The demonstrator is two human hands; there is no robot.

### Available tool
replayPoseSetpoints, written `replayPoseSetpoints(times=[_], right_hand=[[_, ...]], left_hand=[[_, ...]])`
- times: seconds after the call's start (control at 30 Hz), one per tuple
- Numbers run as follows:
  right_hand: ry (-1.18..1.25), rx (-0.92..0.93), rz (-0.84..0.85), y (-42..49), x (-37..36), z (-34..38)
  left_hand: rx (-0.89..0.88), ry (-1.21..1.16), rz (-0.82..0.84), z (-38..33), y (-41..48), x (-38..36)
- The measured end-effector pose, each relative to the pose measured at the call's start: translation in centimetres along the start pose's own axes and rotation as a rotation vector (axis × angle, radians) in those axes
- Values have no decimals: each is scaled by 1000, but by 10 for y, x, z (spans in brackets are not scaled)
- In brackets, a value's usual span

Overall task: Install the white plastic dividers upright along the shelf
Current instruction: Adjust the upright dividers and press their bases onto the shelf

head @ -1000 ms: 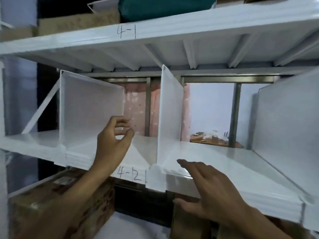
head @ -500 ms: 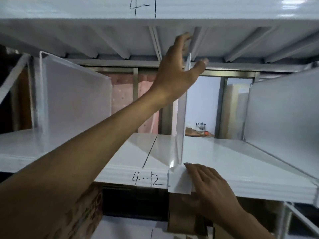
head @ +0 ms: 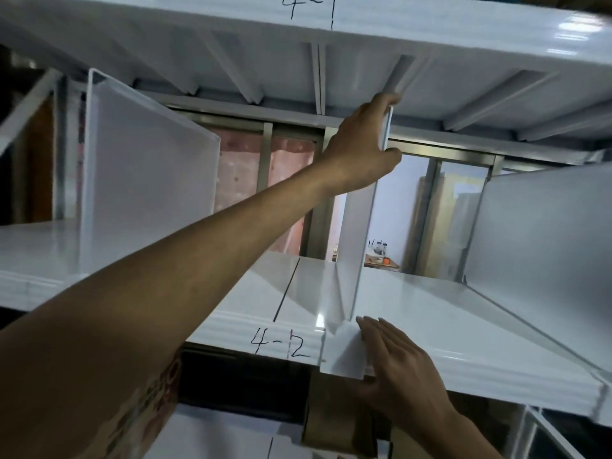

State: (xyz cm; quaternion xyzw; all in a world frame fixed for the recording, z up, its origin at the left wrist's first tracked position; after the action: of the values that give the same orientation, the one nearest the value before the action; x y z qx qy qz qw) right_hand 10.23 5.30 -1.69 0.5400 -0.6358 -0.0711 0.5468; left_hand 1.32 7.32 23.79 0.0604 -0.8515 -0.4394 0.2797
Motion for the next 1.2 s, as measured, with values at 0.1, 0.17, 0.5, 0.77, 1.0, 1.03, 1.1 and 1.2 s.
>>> replayPoseSetpoints(times=[0.1, 0.17, 0.5, 0.77, 1.0, 1.03, 1.1, 1.2], right_hand=[[15, 28, -35, 2, 2, 0], [10, 47, -47, 4, 3, 1], [-40, 108, -41, 5, -6, 1], [6, 145, -142, 9, -5, 0], [-42, 142, -121, 14, -6, 7], [-55, 135, -119, 14, -6, 7], [-62, 138, -121, 15, -7, 8], [-34, 144, -104, 18, -10, 13]], left_hand=[[40, -70, 8, 5, 1, 2], [44, -117, 1, 6, 0, 5], [60, -183, 47, 11, -1, 7], [5, -152, 42, 4, 0, 9], [16, -157, 38, 7, 0, 12], [12, -154, 36, 7, -1, 13], [7, -149, 26, 8, -1, 15], [-2, -148, 16, 11, -1, 20]])
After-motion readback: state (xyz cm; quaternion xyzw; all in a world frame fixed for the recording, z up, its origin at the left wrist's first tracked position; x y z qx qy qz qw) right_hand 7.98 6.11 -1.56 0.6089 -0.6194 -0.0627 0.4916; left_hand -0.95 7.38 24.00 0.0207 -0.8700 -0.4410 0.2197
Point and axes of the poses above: each hand's wrist, its own y-axis towards the middle knuckle, its own x-axis out of the back of the hand, z = x × y, the point moved 10 cm from there along y, towards the middle knuckle, and after that the axes turned 10 degrees about x, right-handed, at the moved point
